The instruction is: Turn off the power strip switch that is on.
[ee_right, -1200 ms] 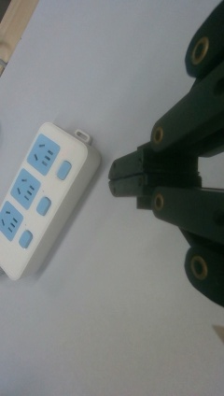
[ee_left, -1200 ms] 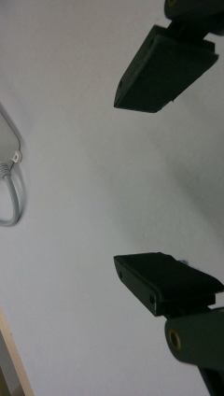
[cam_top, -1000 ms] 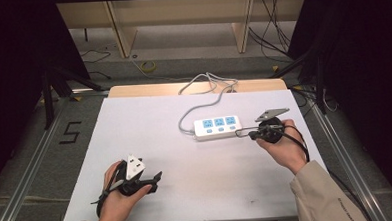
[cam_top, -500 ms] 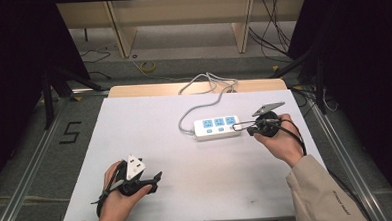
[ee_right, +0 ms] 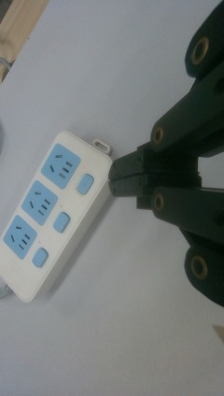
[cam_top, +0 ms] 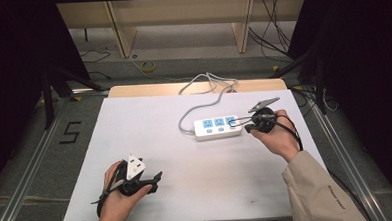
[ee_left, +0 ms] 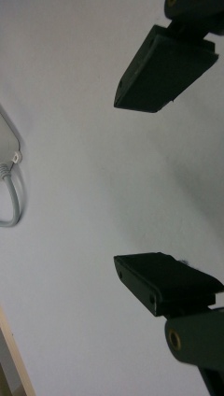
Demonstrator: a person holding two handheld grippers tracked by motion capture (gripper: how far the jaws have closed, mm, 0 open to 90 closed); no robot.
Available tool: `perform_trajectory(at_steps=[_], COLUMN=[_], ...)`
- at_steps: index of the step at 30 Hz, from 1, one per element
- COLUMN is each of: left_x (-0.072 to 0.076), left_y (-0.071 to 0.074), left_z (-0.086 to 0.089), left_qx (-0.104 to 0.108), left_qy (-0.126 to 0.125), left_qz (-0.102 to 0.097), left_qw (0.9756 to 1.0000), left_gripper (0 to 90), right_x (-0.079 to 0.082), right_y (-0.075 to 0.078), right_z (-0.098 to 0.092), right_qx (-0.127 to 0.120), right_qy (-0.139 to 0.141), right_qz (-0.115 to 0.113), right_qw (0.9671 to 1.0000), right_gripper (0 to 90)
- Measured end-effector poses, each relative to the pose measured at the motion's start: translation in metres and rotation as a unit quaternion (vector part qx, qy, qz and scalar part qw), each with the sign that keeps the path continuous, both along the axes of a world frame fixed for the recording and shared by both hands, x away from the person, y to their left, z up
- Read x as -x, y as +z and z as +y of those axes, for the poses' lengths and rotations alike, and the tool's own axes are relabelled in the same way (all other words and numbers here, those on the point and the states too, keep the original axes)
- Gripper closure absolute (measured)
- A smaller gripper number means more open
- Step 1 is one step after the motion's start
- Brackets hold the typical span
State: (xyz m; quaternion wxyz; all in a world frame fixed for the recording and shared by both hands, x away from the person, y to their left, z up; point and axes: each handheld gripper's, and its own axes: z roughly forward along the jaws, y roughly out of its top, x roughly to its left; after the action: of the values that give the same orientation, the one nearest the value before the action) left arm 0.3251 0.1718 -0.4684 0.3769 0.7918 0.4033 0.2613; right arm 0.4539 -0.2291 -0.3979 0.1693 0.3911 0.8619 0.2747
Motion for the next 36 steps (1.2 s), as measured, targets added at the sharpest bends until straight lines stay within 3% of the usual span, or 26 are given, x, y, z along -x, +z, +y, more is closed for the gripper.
perform_trajectory(at_steps=[36], left_x=[0.0], left_y=[0.0], left_z=[0.0], left_qx=[0.001], left_qy=[0.0], left_qz=[0.0], left_qw=[1.0], left_gripper=[19.8], right_x=[-0.024], right_y=[-0.001], right_z=[0.011], right_qx=[0.017], right_qy=[0.001], right_qz=[0.021], right_qw=[0.9996], right_gripper=[90.0])
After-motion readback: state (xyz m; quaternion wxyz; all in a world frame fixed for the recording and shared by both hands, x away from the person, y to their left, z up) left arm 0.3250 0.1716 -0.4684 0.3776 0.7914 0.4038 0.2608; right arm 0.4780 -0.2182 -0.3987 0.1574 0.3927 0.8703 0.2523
